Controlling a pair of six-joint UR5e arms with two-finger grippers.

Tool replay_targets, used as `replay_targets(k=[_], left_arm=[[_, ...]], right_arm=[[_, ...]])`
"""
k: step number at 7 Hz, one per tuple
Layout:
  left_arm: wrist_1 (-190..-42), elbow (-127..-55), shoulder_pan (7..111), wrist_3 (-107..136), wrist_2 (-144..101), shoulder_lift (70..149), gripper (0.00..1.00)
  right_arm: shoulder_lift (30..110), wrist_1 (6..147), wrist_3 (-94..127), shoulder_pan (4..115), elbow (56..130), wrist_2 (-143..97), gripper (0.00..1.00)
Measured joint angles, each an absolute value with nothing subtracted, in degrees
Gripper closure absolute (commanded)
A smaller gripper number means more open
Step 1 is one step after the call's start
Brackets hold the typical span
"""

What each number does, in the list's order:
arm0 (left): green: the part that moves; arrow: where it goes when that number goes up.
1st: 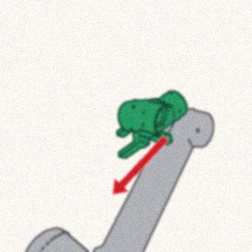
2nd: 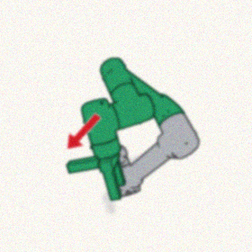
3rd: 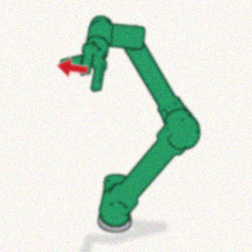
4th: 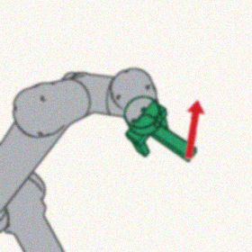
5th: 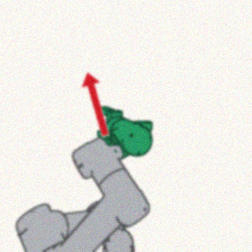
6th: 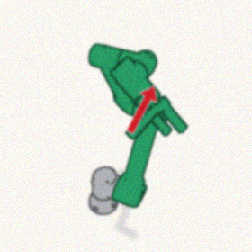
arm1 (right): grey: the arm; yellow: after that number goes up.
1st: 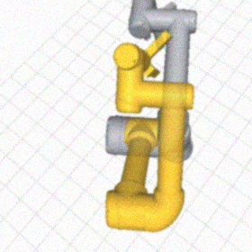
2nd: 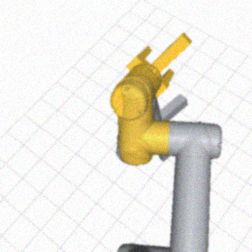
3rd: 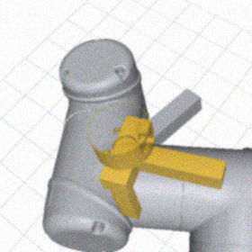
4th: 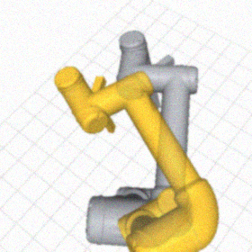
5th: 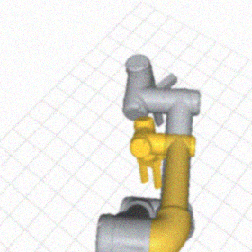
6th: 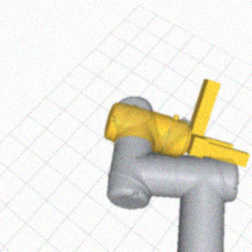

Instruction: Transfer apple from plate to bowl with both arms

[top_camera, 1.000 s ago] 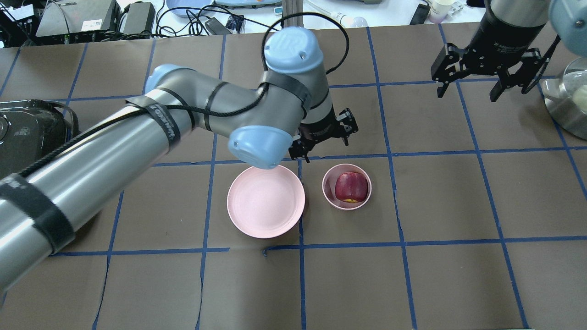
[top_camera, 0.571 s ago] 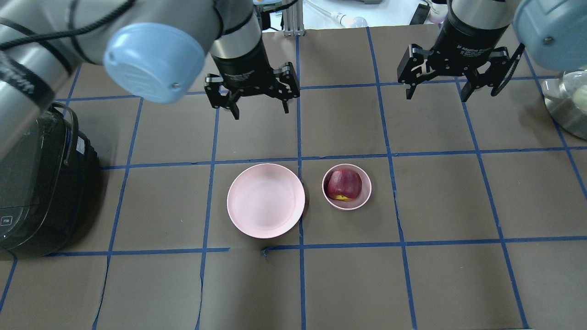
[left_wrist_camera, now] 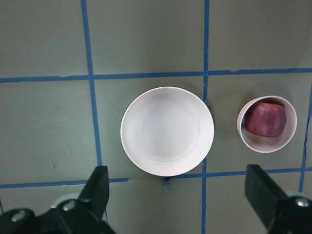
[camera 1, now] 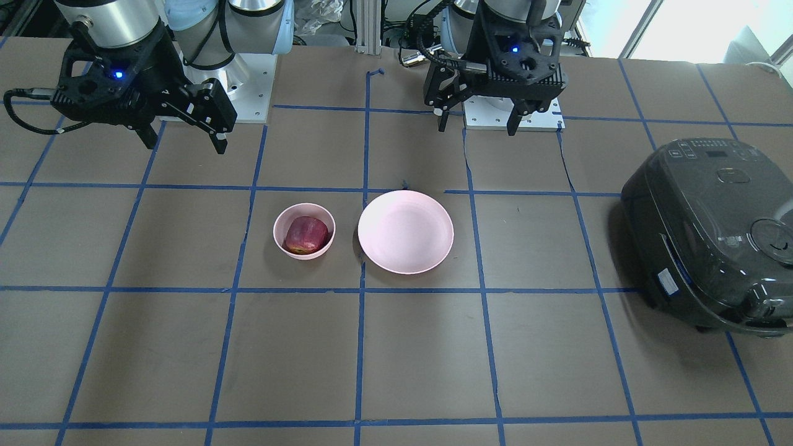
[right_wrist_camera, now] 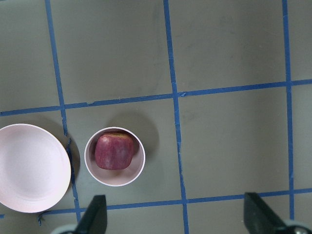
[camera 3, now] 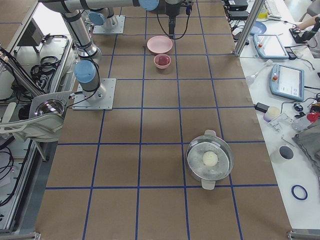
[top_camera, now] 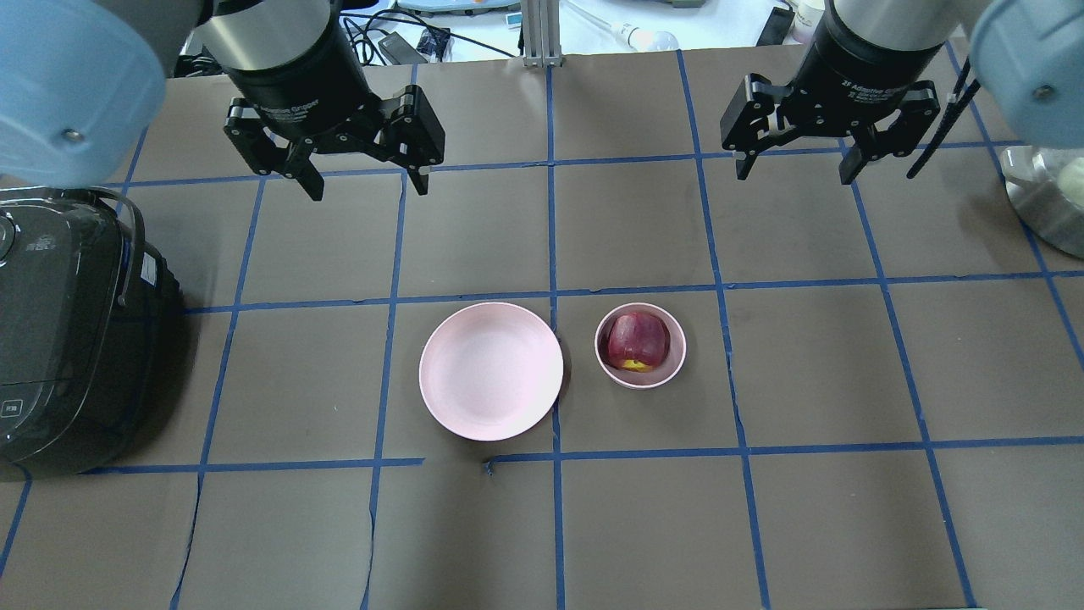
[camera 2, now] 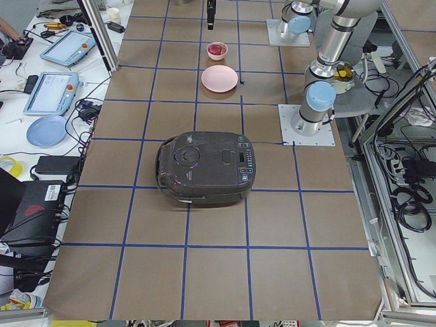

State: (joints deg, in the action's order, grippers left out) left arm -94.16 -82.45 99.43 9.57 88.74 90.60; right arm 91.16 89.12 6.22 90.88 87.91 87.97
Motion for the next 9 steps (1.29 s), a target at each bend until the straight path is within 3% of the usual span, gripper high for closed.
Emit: replay_targets(k=[9], left_arm=[[-92.52, -84.49, 95.89, 3.09, 88.81, 89.76, 0.0]], right_arm=[[91.35, 89.13, 6.32, 90.53, 87.97, 88.15, 0.0]])
